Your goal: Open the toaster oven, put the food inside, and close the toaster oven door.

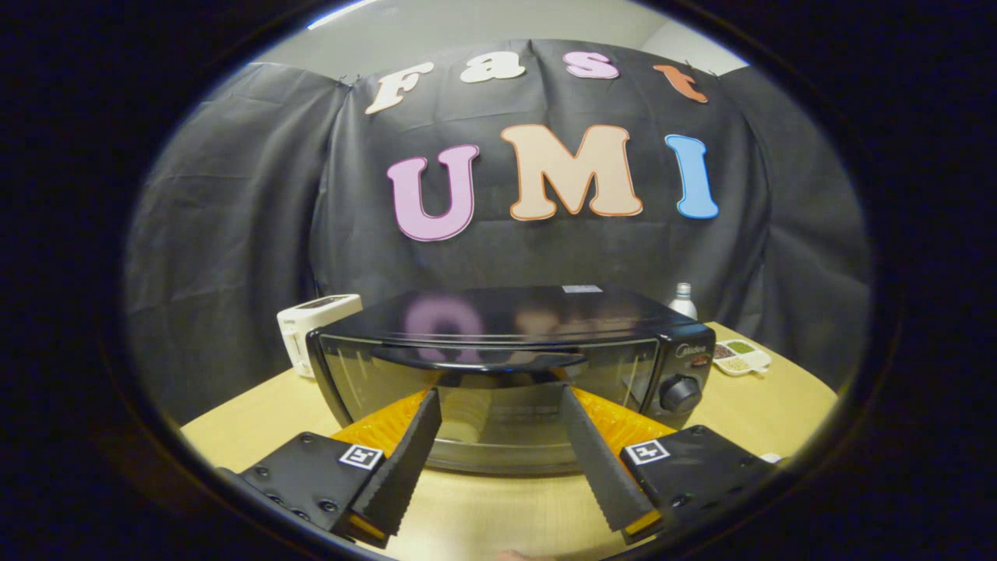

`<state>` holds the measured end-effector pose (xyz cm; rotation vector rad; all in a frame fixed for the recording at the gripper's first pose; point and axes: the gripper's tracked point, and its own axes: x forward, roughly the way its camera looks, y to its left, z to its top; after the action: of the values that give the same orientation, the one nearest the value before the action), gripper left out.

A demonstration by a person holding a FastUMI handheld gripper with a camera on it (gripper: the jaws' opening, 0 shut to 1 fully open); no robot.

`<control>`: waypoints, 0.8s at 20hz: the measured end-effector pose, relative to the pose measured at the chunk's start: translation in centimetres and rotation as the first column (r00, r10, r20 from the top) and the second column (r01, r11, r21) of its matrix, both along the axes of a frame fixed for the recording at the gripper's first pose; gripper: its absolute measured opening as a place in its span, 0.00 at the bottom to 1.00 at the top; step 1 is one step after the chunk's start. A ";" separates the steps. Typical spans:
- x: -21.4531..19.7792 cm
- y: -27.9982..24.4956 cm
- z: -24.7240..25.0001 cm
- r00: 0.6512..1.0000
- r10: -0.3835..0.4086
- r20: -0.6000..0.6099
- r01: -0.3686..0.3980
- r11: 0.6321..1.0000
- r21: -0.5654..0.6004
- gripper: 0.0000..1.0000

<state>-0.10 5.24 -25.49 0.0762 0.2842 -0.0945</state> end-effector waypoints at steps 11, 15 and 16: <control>-0.8 -7.4 18.2 0.967 -0.047 0.250 0.086 0.986 -0.146 0.96; -1.4 -9.4 25.8 0.929 -0.039 0.367 0.080 0.992 -0.096 0.96; -1.7 -10.3 27.1 0.923 -0.044 0.382 0.082 0.993 -0.084 0.96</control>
<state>-1.77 -5.02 1.66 0.0039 -0.1126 -0.1553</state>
